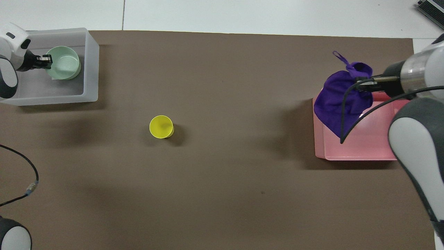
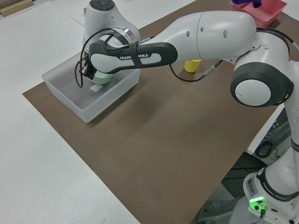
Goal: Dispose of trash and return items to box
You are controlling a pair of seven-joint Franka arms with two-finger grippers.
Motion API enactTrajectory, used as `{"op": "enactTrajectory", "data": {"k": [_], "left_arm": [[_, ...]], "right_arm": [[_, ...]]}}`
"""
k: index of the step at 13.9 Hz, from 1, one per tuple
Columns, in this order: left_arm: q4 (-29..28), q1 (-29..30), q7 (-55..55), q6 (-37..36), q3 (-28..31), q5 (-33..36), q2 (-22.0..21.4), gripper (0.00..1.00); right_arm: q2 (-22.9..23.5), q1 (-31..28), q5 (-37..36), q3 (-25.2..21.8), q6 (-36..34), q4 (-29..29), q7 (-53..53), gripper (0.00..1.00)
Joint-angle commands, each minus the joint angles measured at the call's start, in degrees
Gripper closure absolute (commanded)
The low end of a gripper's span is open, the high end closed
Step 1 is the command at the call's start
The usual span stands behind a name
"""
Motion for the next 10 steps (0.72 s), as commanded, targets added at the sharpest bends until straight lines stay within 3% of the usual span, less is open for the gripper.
{"op": "enactTrajectory", "data": {"k": [1, 2, 3, 4, 8, 10], "left_arm": [[-1.99, 0.02, 0.95, 0.03, -0.73, -0.86, -1.72, 0.3], [-1.99, -0.16, 1.03, -0.06, -0.74, -0.78, -2.33, 0.11], [-2.17, -0.33, 1.04, -0.58, -0.74, -0.86, -3.3, 0.09], [-2.25, -0.68, 1.12, -1.02, -0.74, -0.86, -4.26, 0.0], [-5.05, -4.63, 0.86, -5.76, -0.47, -0.86, -11.46, 0.0], [-11.01, -7.26, 0.6, -5.86, -0.47, -0.86, -17.16, 0.0]], "right_arm": [[-1.8, -4.82, -0.84, 0.69, 0.72, -4.71, -5.72, 1.0], [-1.89, -6.05, -0.84, 0.69, 1.07, -6.38, -6.7, 1.0], [-1.89, -6.41, -0.92, 0.69, 2.46, -8.22, -6.71, 1.0], [-1.81, -6.67, -0.92, 0.61, 4.65, -10.59, -6.79, 1.0], [0.39, -7.91, -0.92, 0.69, 16.86, -20.7, -6.45, 1.0], [1.87, -8.26, -0.92, 0.69, 20.05, -23.09, -6.53, 1.0]]}}
